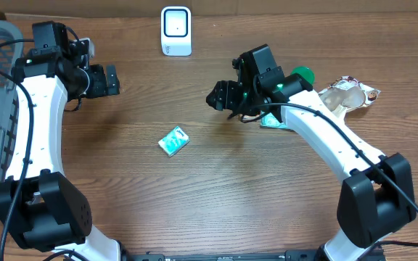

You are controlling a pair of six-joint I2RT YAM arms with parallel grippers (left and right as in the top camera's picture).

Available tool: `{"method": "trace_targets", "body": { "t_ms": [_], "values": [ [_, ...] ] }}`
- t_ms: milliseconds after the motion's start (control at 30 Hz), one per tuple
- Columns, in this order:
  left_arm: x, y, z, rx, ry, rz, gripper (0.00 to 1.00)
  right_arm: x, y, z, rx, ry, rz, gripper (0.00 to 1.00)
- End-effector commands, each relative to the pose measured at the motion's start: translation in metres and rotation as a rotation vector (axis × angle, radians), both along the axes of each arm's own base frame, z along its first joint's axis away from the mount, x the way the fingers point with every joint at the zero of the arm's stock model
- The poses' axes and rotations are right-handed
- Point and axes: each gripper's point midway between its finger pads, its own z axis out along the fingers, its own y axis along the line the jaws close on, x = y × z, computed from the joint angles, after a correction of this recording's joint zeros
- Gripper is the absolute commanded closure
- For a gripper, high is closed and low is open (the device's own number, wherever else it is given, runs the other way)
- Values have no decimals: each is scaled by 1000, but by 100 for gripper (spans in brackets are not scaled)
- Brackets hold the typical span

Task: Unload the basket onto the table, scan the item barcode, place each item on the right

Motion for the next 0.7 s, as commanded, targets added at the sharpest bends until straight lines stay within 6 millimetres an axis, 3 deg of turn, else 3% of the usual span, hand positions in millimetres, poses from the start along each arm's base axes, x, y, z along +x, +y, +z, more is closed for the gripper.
{"method": "trace_targets", "body": {
  "t_ms": [0,367,667],
  "values": [
    [3,3,11,19,-30,-12,0,-10,23,-20,25,69,1,32],
    [3,3,11,19,-30,-12,0,-39,64,-87,23,251,46,51],
    [3,3,11,19,-30,-12,1,-48,82,-113,99,346,87,61]
  ]
}}
